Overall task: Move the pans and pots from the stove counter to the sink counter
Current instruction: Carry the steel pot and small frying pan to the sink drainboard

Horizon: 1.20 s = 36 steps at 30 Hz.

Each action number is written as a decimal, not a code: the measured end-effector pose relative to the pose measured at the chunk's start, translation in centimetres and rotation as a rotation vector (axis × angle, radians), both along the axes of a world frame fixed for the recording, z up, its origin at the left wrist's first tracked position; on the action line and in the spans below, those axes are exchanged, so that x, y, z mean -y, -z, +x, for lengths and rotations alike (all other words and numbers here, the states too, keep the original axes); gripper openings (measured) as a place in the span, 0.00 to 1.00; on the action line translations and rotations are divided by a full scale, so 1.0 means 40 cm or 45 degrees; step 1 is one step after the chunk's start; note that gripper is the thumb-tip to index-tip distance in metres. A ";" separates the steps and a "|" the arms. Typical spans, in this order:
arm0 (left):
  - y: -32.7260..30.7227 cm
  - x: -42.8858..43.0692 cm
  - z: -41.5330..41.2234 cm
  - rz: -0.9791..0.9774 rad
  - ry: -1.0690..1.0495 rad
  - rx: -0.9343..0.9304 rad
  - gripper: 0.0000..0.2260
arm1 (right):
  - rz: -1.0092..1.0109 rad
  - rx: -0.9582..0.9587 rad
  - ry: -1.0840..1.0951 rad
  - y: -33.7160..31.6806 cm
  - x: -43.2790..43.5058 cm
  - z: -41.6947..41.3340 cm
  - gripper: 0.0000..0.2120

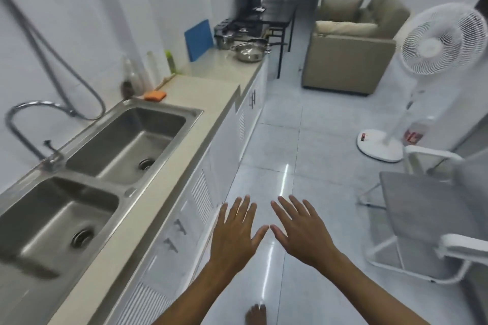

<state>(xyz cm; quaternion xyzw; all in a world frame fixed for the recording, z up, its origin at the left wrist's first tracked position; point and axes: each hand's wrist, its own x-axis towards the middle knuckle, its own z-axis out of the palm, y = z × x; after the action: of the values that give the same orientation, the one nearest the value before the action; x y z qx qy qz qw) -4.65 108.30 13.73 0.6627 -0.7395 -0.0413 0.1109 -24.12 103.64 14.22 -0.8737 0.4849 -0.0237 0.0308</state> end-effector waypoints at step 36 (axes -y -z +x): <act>0.008 2.399 -0.156 -0.028 -0.131 0.028 0.32 | 0.018 0.074 -0.027 -0.024 2.417 -0.132 0.30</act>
<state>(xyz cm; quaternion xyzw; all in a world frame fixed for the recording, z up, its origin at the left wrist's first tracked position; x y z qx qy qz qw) -10.90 12.34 13.42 0.6991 -0.7060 -0.0202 0.1120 -29.42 6.96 15.17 -0.8776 0.4745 -0.0453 0.0511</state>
